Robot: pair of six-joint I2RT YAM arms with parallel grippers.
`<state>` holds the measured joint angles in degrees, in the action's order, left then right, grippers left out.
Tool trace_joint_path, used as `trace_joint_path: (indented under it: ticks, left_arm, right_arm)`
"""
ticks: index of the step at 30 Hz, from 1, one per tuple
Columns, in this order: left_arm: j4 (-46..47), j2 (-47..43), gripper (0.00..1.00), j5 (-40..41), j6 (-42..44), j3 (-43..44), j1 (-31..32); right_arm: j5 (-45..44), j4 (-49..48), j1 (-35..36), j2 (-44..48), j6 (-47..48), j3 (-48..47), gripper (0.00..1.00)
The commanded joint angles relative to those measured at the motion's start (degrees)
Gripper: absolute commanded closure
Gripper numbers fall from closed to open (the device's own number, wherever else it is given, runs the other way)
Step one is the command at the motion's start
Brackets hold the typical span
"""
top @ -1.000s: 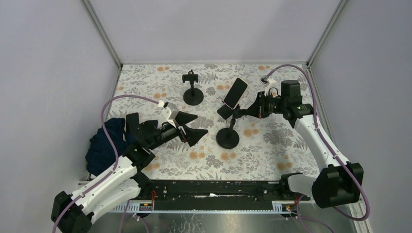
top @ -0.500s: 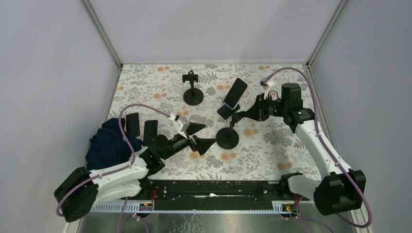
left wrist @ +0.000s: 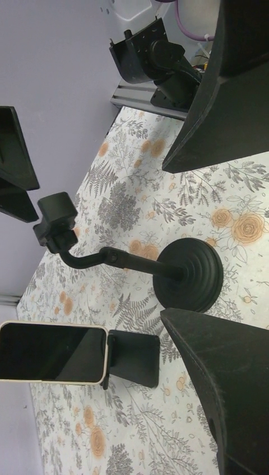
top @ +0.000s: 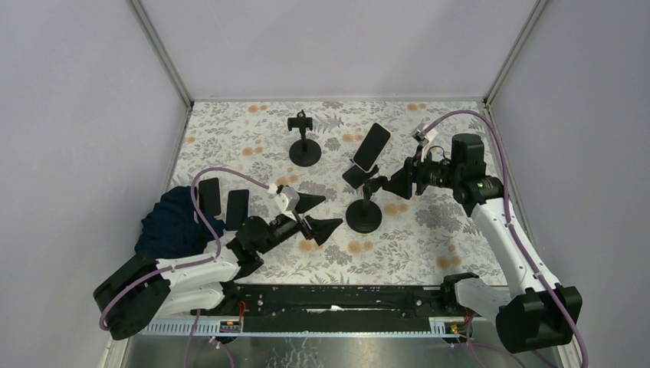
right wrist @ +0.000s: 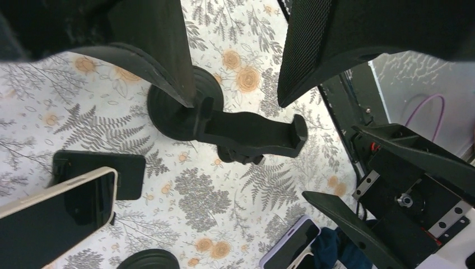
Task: Place the phone on the phone stand
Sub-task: Move the phone stand to the center of the board.
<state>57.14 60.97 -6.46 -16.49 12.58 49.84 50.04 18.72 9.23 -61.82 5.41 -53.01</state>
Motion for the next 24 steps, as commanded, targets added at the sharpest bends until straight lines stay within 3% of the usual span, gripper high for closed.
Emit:
trace_joint_path:
  ticks: [1,8,19,24]
  left_arm:
    - [7.05,0.23,0.01,1.83,-1.78,-2.51,0.41]
    - [12.63,8.55,0.01,1.02,0.15,-2.08,0.80]
    - [33.79,41.39,0.03,1.35,10.63,9.95,2.71]
    - [34.26,50.06,0.07,3.60,11.95,16.84,2.74]
  right_arm:
    - [4.96,0.77,-3.08,1.61,4.06,0.90,0.37]
    - [2.85,2.43,-5.96,2.42,8.67,2.70,0.36]
    - [-2.61,1.42,-6.60,0.39,10.41,4.40,0.35]
    - [-2.27,1.41,-6.60,-0.72,10.32,4.28,0.35]
